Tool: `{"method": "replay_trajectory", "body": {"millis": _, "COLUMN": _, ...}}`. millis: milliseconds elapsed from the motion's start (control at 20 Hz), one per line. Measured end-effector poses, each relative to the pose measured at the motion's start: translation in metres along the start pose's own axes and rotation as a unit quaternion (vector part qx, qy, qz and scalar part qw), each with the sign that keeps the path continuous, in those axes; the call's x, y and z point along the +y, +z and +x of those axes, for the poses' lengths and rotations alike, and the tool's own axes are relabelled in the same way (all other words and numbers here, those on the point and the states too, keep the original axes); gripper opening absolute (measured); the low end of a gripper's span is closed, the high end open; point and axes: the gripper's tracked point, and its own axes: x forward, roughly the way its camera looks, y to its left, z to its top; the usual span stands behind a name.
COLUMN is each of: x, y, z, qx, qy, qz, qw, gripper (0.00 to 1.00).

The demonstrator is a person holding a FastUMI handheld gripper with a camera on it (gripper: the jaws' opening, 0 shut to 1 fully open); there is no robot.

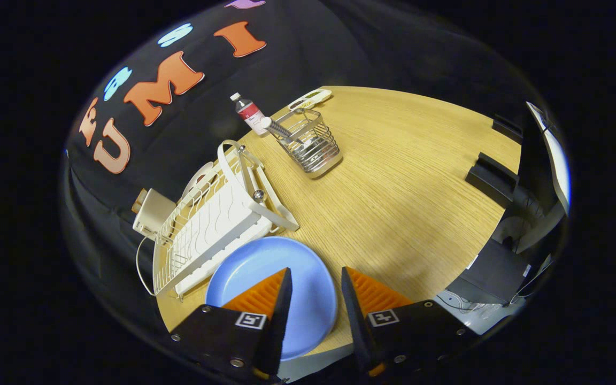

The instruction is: Take the plate from the dish rack, then take the spoon from the basket and place it into the plate.

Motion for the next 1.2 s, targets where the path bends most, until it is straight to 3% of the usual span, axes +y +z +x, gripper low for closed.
{"method": "replay_trajectory", "body": {"millis": 100, "x": -0.003, "y": 0.012, "z": -0.003, "qx": -0.011, "qy": -0.012, "qz": -0.022, "qw": 1.000, "gripper": 0.73}}
{"method": "replay_trajectory", "body": {"millis": 300, "x": -0.008, "y": 0.051, "z": -0.013, "qx": -0.049, "qy": -0.039, "qz": -0.075, "qw": 0.995, "gripper": 0.94}}
{"method": "replay_trajectory", "body": {"millis": 400, "x": -0.007, "y": 0.075, "z": -0.017, "qx": -0.071, "qy": -0.049, "qz": -0.107, "qw": 0.991, "gripper": 0.99}}
{"method": "replay_trajectory", "body": {"millis": 700, "x": 0.016, "y": 0.141, "z": -0.015, "qx": -0.149, "qy": -0.052, "qz": -0.214, "qw": 0.964, "gripper": 0.99}}
{"method": "replay_trajectory", "body": {"millis": 850, "x": 0.038, "y": 0.154, "z": 0.000, "qx": -0.162, "qy": -0.031, "qz": -0.272, "qw": 0.948, "gripper": 0.96}}
{"method": "replay_trajectory", "body": {"millis": 950, "x": 0.046, "y": 0.158, "z": 0.014, "qx": -0.157, "qy": -0.023, "qz": -0.299, "qw": 0.941, "gripper": 0.88}}
{"method": "replay_trajectory", "body": {"millis": 1200, "x": 0.054, "y": 0.165, "z": 0.042, "qx": -0.148, "qy": -0.012, "qz": -0.339, "qw": 0.929, "gripper": 0.54}}
